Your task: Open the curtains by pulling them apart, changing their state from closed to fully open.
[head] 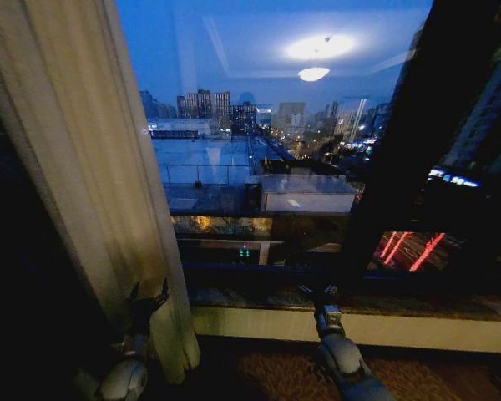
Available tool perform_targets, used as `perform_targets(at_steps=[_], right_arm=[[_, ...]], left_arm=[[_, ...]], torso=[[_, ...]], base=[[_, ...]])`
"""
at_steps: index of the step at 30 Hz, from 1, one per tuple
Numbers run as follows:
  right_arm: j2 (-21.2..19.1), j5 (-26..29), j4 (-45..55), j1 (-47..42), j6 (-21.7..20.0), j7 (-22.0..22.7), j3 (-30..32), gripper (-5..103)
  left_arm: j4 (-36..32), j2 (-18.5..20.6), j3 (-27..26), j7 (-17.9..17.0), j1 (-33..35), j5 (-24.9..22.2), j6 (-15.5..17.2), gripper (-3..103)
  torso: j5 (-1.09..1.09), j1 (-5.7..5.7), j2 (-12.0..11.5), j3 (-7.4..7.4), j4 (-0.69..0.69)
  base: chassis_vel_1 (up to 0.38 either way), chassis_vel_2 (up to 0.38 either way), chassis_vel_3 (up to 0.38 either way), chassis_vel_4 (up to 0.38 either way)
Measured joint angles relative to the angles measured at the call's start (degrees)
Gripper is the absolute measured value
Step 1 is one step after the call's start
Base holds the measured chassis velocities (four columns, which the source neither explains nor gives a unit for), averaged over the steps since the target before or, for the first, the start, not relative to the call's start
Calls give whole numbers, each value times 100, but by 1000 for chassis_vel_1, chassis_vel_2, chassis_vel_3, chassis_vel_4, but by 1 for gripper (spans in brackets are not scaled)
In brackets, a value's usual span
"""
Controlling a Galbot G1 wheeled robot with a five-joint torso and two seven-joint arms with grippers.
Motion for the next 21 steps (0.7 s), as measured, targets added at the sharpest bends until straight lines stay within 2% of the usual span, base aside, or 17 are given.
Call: perform_targets(at_steps=[4, 7, 8, 9, 11, 21], right_arm=[[0, 0, 0, 0, 0, 0, 0, 100], [0, 0, 0, 0, 0, 0, 0, 100], [0, 0, 0, 0, 0, 0, 0, 100], [0, 0, 0, 0, 0, 0, 0, 100], [0, 0, 0, 0, 0, 0, 0, 100], [0, 0, 0, 0, 0, 0, 0, 100]], left_arm=[[61, 57, -15, 88, 7, -2, -69, 100], [93, 108, -66, 491, 6, -192, -103, 100], [93, 108, -66, 491, 6, -192, -103, 100], [113, 125, -98, 670, 0, -255, -114, 100], [146, 145, -126, 816, -13, -318, -121, 100], [174, 151, -130, 832, -53, -426, -114, 100]], torso=[[-1, 0, 0, 0, 0], [-1, 0, 0, 0, 0], [-1, 0, 0, 0, 0], [0, 0, 0, 0, 0], [0, 0, 0, 0, 0], [0, 0, 0, 0, 0]], base=[[0, 0, 0, 0], [0, 0, 0, 0], [0, 0, 0, 0], [0, 0, 0, 0], [0, 0, 0, 0], [0, 0, 0, 0]])
